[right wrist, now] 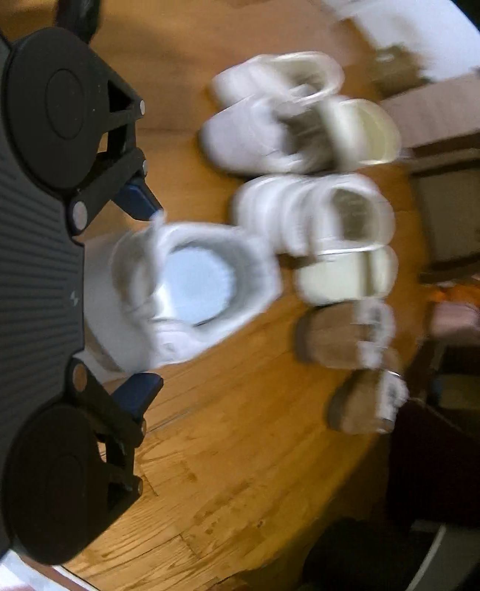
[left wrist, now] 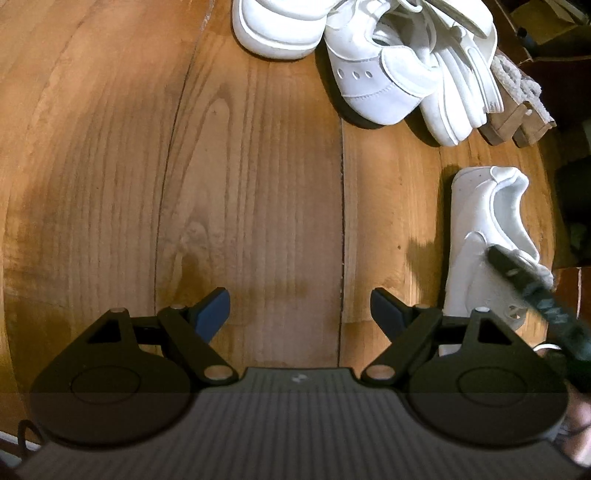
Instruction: Organize scattered shoes
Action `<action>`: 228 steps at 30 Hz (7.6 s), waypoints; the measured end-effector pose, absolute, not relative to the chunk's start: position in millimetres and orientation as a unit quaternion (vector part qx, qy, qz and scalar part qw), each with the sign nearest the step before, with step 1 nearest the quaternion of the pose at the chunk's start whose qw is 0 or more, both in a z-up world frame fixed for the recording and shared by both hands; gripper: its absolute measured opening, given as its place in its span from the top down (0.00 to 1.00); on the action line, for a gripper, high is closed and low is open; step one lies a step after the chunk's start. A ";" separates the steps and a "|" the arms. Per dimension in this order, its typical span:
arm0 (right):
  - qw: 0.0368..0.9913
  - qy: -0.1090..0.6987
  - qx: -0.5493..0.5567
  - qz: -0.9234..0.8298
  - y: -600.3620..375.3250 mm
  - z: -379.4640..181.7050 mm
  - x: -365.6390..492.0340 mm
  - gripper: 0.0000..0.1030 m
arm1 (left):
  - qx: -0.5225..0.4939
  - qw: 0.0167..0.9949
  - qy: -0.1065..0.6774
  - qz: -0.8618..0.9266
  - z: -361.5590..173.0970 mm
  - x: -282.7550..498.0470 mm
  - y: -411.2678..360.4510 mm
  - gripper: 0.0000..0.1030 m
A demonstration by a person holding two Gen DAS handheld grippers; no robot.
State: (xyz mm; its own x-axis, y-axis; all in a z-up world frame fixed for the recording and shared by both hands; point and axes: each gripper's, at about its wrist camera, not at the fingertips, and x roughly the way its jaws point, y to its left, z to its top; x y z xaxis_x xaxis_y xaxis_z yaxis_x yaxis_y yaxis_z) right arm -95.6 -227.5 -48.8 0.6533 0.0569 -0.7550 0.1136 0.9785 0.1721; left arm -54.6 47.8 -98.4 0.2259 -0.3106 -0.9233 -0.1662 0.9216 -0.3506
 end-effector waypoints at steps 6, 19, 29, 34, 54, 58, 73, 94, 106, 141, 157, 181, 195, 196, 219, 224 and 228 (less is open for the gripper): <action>0.893 0.393 0.211 0.057 -217.8 -20.8 -113.4 0.09 | -0.169 0.784 0.597 -0.028 -88.7 -51.2 56.8 0.19; 0.905 0.402 0.105 0.087 -151.0 -12.1 -88.8 0.09 | -0.056 0.833 0.551 0.008 -54.4 -56.1 47.9 0.11; 0.935 0.347 0.041 0.065 -148.8 22.6 -65.2 0.09 | -0.033 0.865 0.501 0.007 -38.8 -24.4 44.8 0.11; 0.934 0.357 0.015 0.031 -147.6 18.8 -53.7 0.09 | -0.037 0.880 0.473 -0.005 -30.5 -6.6 54.9 0.10; 0.890 0.436 0.112 0.065 -136.6 2.6 -37.6 0.04 | -0.054 0.910 0.405 0.068 -50.4 122.3 101.8 0.07; 0.884 0.447 0.124 0.058 -136.0 -5.1 -38.4 0.04 | 0.008 0.914 0.397 0.081 -65.8 149.3 89.0 0.07; 0.853 0.485 0.177 0.079 -151.4 -12.4 -65.6 0.04 | -0.106 0.901 0.414 0.075 -83.0 152.1 109.9 0.86; 0.823 0.527 0.197 0.077 -159.7 -31.8 -94.4 0.04 | -0.145 0.889 0.430 0.057 -55.5 51.0 115.6 0.84; 0.790 0.568 0.175 0.149 -115.2 -31.8 -119.6 0.04 | -0.187 0.868 0.454 0.066 -53.5 -14.9 114.7 0.84; 0.853 0.461 -0.104 0.223 -11.2 -36.2 -27.4 0.55 | -0.068 0.830 0.544 0.100 -17.8 -64.3 154.8 0.11; 0.847 0.508 0.024 0.152 -19.9 -62.3 -5.7 0.78 | -0.078 0.835 0.533 0.114 -8.7 -68.5 169.9 0.09; 0.617 0.596 0.512 0.046 -153.1 -86.0 -130.8 0.78 | -0.100 0.853 0.496 0.127 17.8 -75.9 183.1 0.09; 0.646 0.550 0.512 0.136 -143.6 -45.8 -122.1 0.35 | -0.107 0.848 0.508 0.105 7.0 -70.2 172.6 0.09; 0.670 0.545 0.483 0.145 -142.5 -37.2 -119.6 0.35 | -0.107 0.847 0.510 0.108 5.8 -70.1 173.4 0.09; 0.826 0.399 -0.198 0.347 -52.4 -74.9 -103.0 0.06 | -0.159 0.817 0.553 0.031 -26.2 -55.6 148.0 0.05; 0.819 0.414 -0.188 0.350 -50.2 -82.2 -92.3 0.00 | -0.164 0.815 0.554 0.046 -30.6 -55.8 155.6 0.05; 0.811 0.411 -0.209 0.361 -37.8 -90.0 -87.6 0.00 | -0.175 0.813 0.552 0.054 -34.3 -54.2 159.3 0.05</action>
